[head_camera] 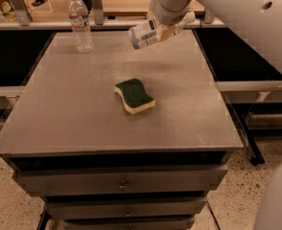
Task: Place blue plastic bottle upright
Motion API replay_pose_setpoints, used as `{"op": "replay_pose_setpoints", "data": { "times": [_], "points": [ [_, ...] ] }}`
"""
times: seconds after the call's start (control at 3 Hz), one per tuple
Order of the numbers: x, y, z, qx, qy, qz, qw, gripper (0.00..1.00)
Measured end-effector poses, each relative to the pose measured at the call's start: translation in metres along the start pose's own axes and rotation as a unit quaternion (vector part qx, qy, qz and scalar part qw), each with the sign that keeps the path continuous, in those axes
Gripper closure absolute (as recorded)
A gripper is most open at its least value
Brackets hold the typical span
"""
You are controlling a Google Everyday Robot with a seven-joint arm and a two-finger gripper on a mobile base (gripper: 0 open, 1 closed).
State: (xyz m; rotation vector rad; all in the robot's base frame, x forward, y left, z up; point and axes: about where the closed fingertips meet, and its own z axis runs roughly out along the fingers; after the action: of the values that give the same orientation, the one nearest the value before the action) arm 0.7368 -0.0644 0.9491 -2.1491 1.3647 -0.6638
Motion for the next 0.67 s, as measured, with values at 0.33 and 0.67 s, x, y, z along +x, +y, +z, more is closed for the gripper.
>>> {"op": "replay_pose_setpoints", "data": {
  "times": [0.33,0.67],
  "points": [
    [-0.002,-0.002,-0.018,0.063,0.057,-0.102,0.9912,1.00],
    [-0.005,0.009,-0.015,0.095,0.100,-0.186,0.9728,1.00]
  ]
}}
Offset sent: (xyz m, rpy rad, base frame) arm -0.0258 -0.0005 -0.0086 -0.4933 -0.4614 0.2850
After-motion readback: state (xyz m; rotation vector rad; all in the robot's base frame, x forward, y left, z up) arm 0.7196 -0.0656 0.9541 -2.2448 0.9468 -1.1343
